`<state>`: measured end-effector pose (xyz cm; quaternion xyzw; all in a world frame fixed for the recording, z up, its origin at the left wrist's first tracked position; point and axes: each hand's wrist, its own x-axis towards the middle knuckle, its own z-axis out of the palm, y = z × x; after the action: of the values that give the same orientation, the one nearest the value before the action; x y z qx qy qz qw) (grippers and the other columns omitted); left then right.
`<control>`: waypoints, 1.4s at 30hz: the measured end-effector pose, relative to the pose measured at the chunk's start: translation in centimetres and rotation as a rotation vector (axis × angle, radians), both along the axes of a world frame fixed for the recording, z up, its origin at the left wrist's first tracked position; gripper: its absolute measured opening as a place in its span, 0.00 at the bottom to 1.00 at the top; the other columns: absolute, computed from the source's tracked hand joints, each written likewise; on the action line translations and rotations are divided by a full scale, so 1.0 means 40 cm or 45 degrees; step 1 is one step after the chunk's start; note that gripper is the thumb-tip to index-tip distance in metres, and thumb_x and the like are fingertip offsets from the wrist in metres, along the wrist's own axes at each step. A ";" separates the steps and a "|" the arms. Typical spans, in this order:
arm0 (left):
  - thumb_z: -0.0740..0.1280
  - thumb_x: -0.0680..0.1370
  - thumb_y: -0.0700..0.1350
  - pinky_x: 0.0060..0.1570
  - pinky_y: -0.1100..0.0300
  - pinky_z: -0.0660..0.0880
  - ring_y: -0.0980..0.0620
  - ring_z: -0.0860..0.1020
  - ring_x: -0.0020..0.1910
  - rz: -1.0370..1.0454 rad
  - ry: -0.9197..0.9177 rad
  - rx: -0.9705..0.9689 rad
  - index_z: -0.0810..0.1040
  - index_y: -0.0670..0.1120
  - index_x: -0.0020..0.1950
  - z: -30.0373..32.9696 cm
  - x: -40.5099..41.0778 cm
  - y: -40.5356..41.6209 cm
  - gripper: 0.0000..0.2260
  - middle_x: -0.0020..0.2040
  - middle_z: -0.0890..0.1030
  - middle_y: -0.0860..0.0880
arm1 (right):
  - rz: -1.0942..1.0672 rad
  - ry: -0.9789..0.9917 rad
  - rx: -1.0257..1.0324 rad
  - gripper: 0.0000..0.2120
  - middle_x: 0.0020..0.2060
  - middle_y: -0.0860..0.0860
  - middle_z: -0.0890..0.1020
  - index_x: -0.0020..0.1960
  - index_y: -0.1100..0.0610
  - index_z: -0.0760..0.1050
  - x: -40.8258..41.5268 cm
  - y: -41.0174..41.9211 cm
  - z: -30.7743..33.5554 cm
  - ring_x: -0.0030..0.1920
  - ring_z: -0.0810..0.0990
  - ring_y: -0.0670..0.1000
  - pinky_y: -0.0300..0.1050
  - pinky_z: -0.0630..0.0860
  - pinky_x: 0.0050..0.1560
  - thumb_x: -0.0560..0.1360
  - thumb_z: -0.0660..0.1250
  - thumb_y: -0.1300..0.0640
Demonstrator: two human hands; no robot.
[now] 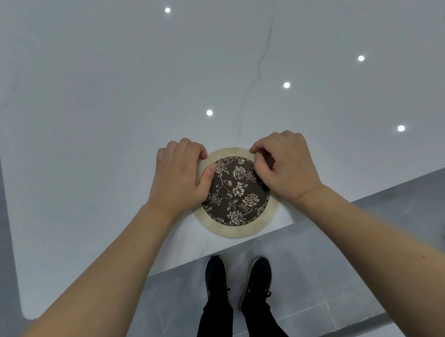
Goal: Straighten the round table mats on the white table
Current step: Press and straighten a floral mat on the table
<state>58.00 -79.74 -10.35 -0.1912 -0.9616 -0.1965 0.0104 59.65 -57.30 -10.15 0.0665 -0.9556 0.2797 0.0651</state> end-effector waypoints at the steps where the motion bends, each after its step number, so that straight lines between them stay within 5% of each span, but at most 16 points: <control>1: 0.63 0.75 0.53 0.49 0.53 0.63 0.47 0.69 0.44 0.004 0.003 -0.002 0.73 0.45 0.49 -0.001 0.002 0.001 0.12 0.44 0.73 0.50 | -0.017 0.003 0.007 0.04 0.37 0.48 0.79 0.44 0.54 0.80 0.008 0.000 -0.002 0.41 0.75 0.53 0.43 0.62 0.49 0.71 0.66 0.59; 42: 0.64 0.74 0.55 0.48 0.53 0.63 0.48 0.69 0.42 -0.024 0.027 -0.024 0.73 0.45 0.47 -0.003 0.000 0.000 0.13 0.43 0.73 0.50 | -0.022 -0.018 0.078 0.04 0.36 0.47 0.77 0.43 0.54 0.78 0.012 -0.008 -0.004 0.40 0.73 0.52 0.44 0.62 0.50 0.70 0.65 0.59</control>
<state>58.01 -79.75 -10.46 -0.2025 -0.9614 -0.1856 0.0167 60.13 -57.63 -10.30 0.0584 -0.9647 0.2500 0.0588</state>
